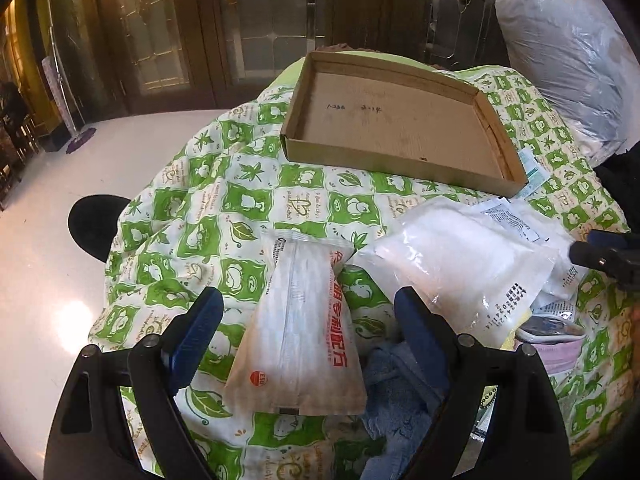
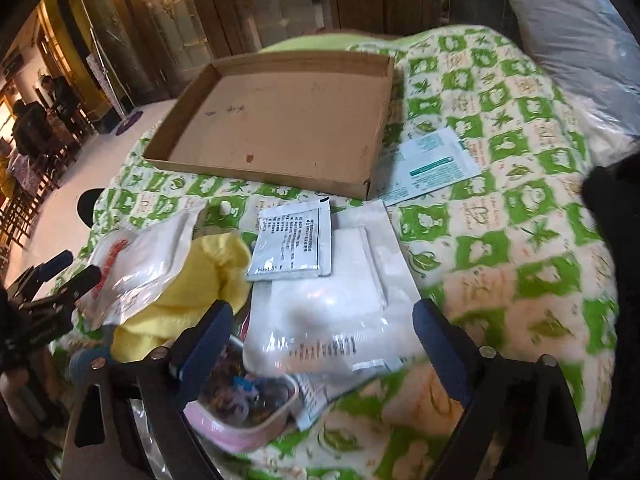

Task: Organize soft objects
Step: 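Grasp the white red-printed pack with left tool while right tool grasps the small sachet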

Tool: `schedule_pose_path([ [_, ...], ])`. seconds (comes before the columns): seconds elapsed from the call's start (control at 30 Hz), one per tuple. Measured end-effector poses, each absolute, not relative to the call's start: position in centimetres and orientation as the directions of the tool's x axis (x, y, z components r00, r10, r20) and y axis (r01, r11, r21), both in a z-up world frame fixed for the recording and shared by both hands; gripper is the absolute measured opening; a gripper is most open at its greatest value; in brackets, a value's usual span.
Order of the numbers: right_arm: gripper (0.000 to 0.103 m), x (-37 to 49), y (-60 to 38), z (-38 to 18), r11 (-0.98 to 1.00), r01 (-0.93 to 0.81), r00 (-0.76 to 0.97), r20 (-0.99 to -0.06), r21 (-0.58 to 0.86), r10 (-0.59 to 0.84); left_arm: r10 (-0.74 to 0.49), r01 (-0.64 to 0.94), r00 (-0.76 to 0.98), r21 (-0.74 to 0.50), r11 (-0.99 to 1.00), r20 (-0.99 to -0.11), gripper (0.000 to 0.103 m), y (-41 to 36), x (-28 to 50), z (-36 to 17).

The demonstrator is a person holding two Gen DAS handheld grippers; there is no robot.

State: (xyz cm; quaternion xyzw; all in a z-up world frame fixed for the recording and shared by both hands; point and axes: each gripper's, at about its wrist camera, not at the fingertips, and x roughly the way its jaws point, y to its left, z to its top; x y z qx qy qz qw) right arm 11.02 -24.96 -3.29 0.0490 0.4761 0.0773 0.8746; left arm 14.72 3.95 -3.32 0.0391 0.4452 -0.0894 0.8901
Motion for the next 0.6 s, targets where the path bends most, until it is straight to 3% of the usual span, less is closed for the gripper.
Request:
schedule_pose_path([
  [0.23,0.080,15.6,-23.2,-4.0,0.975,-0.129,0.474,-0.853,0.179,0.219,-0.157,0.168,0.565,-0.073,0.983,-0.810,0.088,4.7,15.3,-3.6],
  [0.6,0.070,22.7,-20.2,-8.1,0.972,-0.159,0.372,-0.902,0.172,0.220,-0.128,0.143,0.497,-0.065,0.988,-0.858,0.088,5.0,16.3,-5.5],
])
